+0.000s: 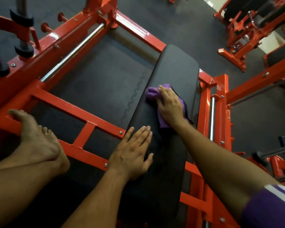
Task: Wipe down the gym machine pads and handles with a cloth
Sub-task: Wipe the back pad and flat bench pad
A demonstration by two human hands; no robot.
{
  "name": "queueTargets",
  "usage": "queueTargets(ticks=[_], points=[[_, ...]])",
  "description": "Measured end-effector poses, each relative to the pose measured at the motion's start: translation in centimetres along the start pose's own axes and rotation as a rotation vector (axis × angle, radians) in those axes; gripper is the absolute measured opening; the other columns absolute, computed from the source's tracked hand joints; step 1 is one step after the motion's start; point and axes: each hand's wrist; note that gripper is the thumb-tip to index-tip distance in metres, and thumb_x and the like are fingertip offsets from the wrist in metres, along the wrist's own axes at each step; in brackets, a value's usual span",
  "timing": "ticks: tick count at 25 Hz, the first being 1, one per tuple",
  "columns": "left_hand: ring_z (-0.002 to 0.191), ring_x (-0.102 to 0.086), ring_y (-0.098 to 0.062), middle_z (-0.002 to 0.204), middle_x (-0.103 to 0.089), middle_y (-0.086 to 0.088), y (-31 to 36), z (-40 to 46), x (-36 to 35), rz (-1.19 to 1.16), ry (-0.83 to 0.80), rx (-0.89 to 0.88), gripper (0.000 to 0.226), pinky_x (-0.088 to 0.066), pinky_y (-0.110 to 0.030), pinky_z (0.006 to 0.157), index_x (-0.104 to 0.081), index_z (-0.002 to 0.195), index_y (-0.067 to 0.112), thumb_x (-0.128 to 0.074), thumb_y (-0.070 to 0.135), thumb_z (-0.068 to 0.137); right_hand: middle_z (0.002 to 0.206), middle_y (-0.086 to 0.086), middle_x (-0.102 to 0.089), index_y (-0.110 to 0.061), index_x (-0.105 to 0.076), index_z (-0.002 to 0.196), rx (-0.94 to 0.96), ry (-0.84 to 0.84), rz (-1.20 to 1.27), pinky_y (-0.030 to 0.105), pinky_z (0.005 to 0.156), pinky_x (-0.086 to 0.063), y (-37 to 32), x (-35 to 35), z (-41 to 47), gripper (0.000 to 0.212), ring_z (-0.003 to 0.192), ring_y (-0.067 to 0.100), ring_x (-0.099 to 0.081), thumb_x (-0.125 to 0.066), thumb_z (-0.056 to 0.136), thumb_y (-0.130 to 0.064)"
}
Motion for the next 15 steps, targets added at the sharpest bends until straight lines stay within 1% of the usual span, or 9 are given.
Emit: queueTargets(ticks=[1,3,6,8,10,11,13,15], points=[[0.158,-0.016,-0.017,0.17,-0.024,-0.006,0.0,0.0,-0.1,0.001,0.002,-0.005,0.077,-0.02,-0.049,0.127,-0.034,0.16,0.011,-0.041,0.052,0.095,0.141,0.002,-0.059,-0.022,-0.062,0.131,0.004,-0.016,-0.026,0.05,0.106,-0.044,-1.7,-0.4,1.2,0.041,0.13,0.034,-0.054,-0.054,0.093,-0.034],[0.158,-0.017,-0.016,0.169,-0.024,-0.006,0.0,-0.1,0.1,-0.005,0.006,0.002,0.076,-0.018,-0.048,0.127,-0.035,0.159,0.011,-0.042,0.052,0.095,0.144,-0.006,-0.057,-0.027,-0.06,0.132,0.077,-0.089,-0.07,0.056,0.107,-0.041,-3.9,-0.6,2.3,0.042,0.138,0.034,-0.047,-0.05,0.094,-0.041],[0.158,-0.017,-0.016,0.169,-0.025,-0.005,-0.1,-0.1,0.1,-0.006,0.011,0.002,0.076,-0.016,-0.047,0.126,-0.036,0.159,0.012,-0.043,0.053,0.096,0.148,-0.009,-0.052,-0.029,-0.056,0.137,0.211,-0.196,-0.074,0.061,0.108,-0.037,-3.9,-0.2,1.6,0.043,0.146,0.032,-0.037,-0.042,0.098,-0.043],[0.158,-0.015,-0.016,0.169,-0.023,-0.005,-0.2,0.0,0.1,-0.003,-0.006,-0.009,0.075,-0.015,-0.047,0.127,-0.034,0.16,0.012,-0.041,0.054,0.097,0.152,-0.009,-0.048,-0.03,-0.054,0.141,0.354,-0.259,-0.091,0.06,0.11,-0.037,-3.4,0.5,0.6,0.043,0.147,0.031,-0.034,-0.042,0.101,-0.04],[0.158,-0.015,-0.016,0.169,-0.025,-0.005,-0.2,0.0,0.1,-0.004,-0.005,-0.008,0.075,-0.012,-0.046,0.127,-0.034,0.16,0.013,-0.039,0.055,0.098,0.157,-0.007,-0.042,-0.03,-0.05,0.146,0.537,-0.282,-0.119,0.052,0.112,-0.04,-2.4,1.5,-0.8,0.045,0.144,0.032,-0.038,-0.049,0.102,-0.029],[0.158,-0.017,-0.016,0.168,-0.026,-0.006,-0.3,0.0,0.1,0.004,-0.003,-0.009,0.074,-0.013,-0.046,0.127,-0.035,0.159,0.013,-0.039,0.055,0.098,0.16,-0.005,-0.039,-0.029,-0.047,0.149,0.616,-0.276,-0.132,0.046,0.109,-0.042,-1.6,2.3,-1.4,0.049,0.139,0.034,-0.043,-0.052,0.101,-0.021],[0.157,-0.021,-0.017,0.167,-0.031,-0.006,-0.2,0.1,0.1,0.02,0.004,-0.013,0.074,-0.017,-0.047,0.127,-0.039,0.158,0.012,-0.041,0.055,0.097,0.162,-0.002,-0.036,-0.028,-0.044,0.152,0.711,-0.299,-0.181,0.04,0.099,-0.048,0.7,4.4,-2.6,0.06,0.13,0.035,-0.051,-0.053,0.096,-0.01],[0.156,-0.023,-0.017,0.167,-0.031,-0.006,-0.2,-0.1,0.1,0.029,0.005,-0.013,0.074,-0.022,-0.049,0.126,-0.04,0.157,0.011,-0.042,0.054,0.097,0.16,-0.002,-0.038,-0.028,-0.046,0.151,0.744,-0.371,-0.233,0.033,0.081,-0.053,3.4,6.4,-3.5,0.065,0.121,0.033,-0.057,-0.049,0.089,-0.007]])
Point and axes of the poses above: each hand's wrist, its own z-axis towards the middle knuckle, its own x-axis out of the back of the hand, y = z × x
